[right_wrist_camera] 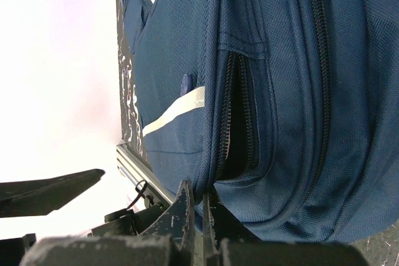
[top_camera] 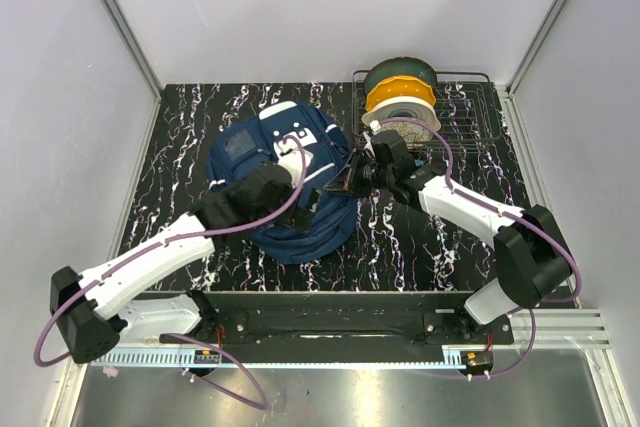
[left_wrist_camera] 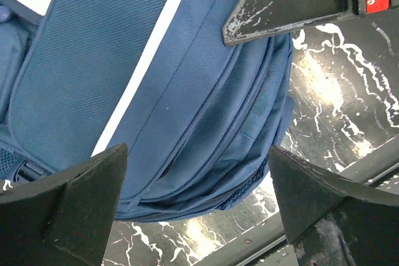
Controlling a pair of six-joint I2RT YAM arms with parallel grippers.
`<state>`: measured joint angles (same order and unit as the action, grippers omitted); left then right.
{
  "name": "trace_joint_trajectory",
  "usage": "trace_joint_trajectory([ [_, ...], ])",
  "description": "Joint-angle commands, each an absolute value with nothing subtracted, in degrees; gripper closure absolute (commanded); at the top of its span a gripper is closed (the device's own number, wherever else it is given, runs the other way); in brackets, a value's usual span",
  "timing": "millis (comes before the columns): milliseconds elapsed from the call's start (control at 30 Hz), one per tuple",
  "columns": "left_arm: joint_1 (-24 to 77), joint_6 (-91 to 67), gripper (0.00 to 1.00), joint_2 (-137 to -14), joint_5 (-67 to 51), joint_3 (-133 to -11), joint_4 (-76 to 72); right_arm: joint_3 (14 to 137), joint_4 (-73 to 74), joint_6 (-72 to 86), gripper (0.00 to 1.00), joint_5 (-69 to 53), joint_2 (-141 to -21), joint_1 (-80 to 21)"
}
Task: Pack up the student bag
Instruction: Unzip the student bag at the center of the board.
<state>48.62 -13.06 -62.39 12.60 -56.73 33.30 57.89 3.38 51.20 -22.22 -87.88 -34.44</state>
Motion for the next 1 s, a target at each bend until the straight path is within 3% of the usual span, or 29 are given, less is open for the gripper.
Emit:
trace_joint_trajectory([
  [0,50.1,-8.1,0.03,-66.8,15.9,-59.8,30.3,61.3,3.0,49.3,1.0,-25.0,-84.1,-34.3],
  [233,50.3,-5.8,0.2,-72.6,21.1,-60.3,26.8,61.6,4.0,48.8,1.0,-24.9,-83.0,-34.3],
  [333,50.4,-4.8,0.32,-74.9,23.2,-61.3,26.6,61.4,4.1,48.8,1.0,-24.9,-82.5,-34.3],
  [367,50.4,-4.7,0.43,-75.4,23.8,-61.4,26.6,61.4,4.2,48.8,1.0,-24.8,-82.4,-34.3],
  [633,50.3,-5.7,0.86,-77.3,28.7,-62.1,26.4,61.2,4.8,48.3,1.0,-24.7,-81.7,-34.3],
  [767,50.3,-6.7,0.99,-78.1,31.8,-62.1,26.9,61.0,5.0,48.3,1.0,-24.3,-81.3,-34.3],
  [900,50.3,-7.8,1.0,-78.0,34.0,-61.9,26.5,60.6,5.1,48.4,1.0,-24.1,-80.9,-34.3],
  [967,50.2,-8.3,1.0,-78.0,35.0,-61.9,26.4,60.5,5.1,48.4,0.73,-23.9,-80.4,-34.3],
])
